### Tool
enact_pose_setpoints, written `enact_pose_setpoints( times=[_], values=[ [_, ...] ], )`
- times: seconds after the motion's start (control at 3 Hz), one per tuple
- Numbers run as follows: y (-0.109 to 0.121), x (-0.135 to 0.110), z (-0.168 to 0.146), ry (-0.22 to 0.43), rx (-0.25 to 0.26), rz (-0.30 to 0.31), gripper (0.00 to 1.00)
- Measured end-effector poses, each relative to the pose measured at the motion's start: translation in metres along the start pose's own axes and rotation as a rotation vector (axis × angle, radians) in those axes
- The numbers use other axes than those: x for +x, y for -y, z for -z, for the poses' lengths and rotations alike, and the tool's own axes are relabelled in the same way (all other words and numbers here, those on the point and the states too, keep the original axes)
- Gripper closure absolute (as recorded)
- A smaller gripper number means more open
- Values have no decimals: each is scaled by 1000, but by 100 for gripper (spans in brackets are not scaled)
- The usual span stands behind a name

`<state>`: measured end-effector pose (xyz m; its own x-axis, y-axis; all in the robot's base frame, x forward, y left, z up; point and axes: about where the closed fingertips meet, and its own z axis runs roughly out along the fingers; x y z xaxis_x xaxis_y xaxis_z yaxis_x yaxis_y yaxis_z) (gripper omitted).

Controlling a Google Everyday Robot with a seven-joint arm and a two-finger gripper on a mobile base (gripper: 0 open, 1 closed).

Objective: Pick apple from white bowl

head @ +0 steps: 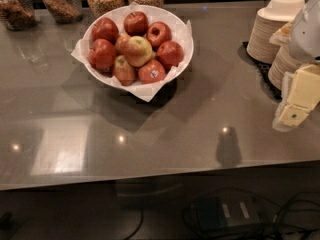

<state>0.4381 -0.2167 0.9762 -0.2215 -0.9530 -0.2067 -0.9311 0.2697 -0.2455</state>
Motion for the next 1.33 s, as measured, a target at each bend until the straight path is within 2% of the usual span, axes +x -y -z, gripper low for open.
enact_pose_setpoints(
  times=[0.33, 0.67, 1.33],
  values=[
    [0, 0, 0, 1, 0, 0, 0],
    [9, -22, 4, 74, 24, 5, 0],
    [53, -96, -11, 287, 57, -32, 0]
  ],
)
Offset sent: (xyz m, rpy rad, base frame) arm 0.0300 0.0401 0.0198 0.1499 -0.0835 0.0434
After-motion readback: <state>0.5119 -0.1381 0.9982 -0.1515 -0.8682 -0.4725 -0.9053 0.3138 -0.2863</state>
